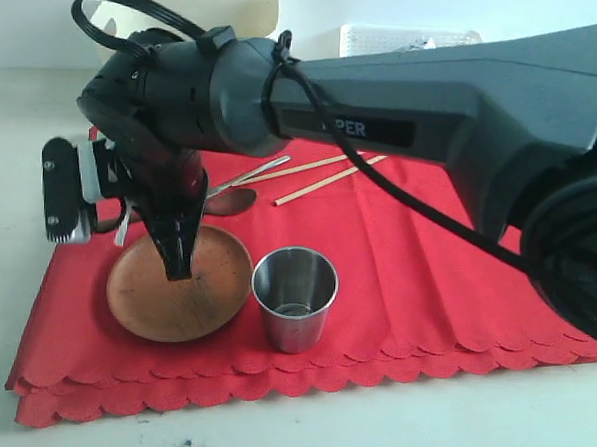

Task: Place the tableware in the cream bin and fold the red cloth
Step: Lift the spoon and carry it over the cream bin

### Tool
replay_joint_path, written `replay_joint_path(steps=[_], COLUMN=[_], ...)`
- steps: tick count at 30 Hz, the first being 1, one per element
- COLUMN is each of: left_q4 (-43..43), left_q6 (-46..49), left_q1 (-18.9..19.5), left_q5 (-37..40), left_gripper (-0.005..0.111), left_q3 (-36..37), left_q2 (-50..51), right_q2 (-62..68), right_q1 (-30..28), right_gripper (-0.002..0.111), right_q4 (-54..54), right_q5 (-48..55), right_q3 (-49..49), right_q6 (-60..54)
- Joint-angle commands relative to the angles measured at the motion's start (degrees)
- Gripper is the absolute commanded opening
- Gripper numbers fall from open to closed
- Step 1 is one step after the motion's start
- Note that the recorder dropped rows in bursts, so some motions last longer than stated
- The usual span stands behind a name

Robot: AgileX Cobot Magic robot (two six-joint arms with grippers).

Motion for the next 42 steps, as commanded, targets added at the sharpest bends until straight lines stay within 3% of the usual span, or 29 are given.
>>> replay_joint_path(steps=[1,8,13,19,21,26,31,37,39,42], left_q4=[0.0,0.0,0.0,0.0,0.0,0.0,0.0,0.0,0.0,0.0], left_q6=[0.2,0.2,0.2,0.2,0.2,0.2,0.2,0.2,0.2,0.2], left_q1=[-0.4,-0.4,-0.4,-0.4,-0.4,-0.4,-0.4,-0.4,-0.4,-0.4], left_q5=[-0.2,-0.2,-0.2,-0.2,-0.2,-0.2,-0.2,-0.2,-0.2,-0.2], left_gripper=[0.002,0.002,0.002,0.002,0.002,0.002,0.002,0.002,0.002,0.002], left_q3=[0.1,0.1,0.1,0.1,0.1,0.1,0.1,0.1,0.1,0.1], left_q2=[-0.4,-0.4,-0.4,-0.4,-0.4,-0.4,-0.4,-0.4,-0.4,-0.4], right_q2=[-1.7,-1.4,-0.7,1.5,4.0,10.9,22.7,26.8,26.8,26.8], right_q1=[-1.3,-2.6,-3.4,-4.8,-5.8,-7.4,-9.1,-11.7,-11.7,-11.7], right_gripper=[0.000,0.000,0.000,0.000,0.000,0.000,0.000,0.000,0.006,0.032], right_q4=[-11.8,-17.5,-25.0,-41.4,-46.4,-46.6,-47.2,-47.2,-47.1,-47.1], right_q5=[-3.7,-5.6,-13.8,-23.2,-24.7,-25.5,-24.5,-24.9,-25.2,-24.5], right_q3=[-0.1,-0.1,-0.1,-1.5,-6.3,-18.4,-38.7,-45.3,-45.3,-45.3], right_q6=[14.9,21.8,34.9,52.8,56.8,56.9,56.1,56.5,57.0,59.3])
